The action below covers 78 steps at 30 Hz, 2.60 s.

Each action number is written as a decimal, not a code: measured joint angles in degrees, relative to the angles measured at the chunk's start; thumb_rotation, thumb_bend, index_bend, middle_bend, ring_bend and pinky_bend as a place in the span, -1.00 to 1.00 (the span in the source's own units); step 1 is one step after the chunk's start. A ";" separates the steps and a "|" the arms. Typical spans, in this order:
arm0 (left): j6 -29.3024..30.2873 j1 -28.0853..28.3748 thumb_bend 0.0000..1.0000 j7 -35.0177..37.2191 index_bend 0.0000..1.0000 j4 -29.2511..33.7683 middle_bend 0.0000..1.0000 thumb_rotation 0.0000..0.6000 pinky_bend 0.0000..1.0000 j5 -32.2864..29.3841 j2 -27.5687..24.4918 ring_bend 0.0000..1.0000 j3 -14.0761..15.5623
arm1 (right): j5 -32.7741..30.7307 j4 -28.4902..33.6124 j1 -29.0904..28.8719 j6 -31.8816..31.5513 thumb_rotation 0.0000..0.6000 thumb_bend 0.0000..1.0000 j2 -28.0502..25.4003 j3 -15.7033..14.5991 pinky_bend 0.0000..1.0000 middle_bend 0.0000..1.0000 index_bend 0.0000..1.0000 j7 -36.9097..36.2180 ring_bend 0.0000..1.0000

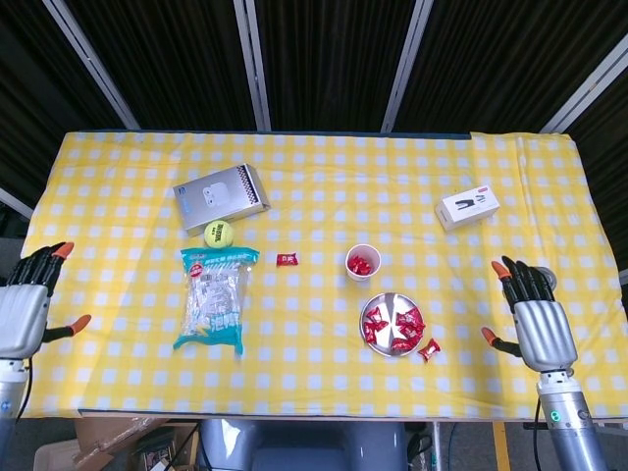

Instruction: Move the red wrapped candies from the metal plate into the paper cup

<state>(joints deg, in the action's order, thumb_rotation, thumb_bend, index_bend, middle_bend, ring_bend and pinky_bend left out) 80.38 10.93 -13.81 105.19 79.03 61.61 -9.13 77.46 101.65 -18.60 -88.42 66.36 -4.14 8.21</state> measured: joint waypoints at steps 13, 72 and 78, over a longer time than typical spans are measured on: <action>-11.24 22.72 -0.63 -27.60 -0.34 1.46 1.00 1.00 0.89 -27.16 7.17 1.00 -13.34 | 1.62 -0.69 1.13 3.28 1.00 -0.51 -1.07 2.36 -0.84 -0.88 -1.00 -4.50 -1.00; -26.72 61.80 -0.22 -44.51 0.05 -56.29 1.00 1.00 0.97 -64.48 57.40 1.00 -17.18 | 1.50 0.22 4.39 11.36 1.00 -0.51 -4.10 7.94 -0.82 -0.88 -1.00 -14.15 -1.00; -26.63 61.65 -0.19 -44.03 0.07 -56.35 1.00 1.00 0.97 -63.72 57.76 1.00 -17.81 | 1.90 0.39 4.60 11.41 1.00 -0.51 -4.13 8.19 -0.82 -0.88 -1.00 -14.11 -1.00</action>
<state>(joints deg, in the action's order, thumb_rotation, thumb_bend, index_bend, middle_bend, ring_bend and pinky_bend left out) 53.75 72.57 -57.84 48.84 15.31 119.36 -26.94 79.36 102.05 -14.00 -77.00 62.23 4.05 -5.90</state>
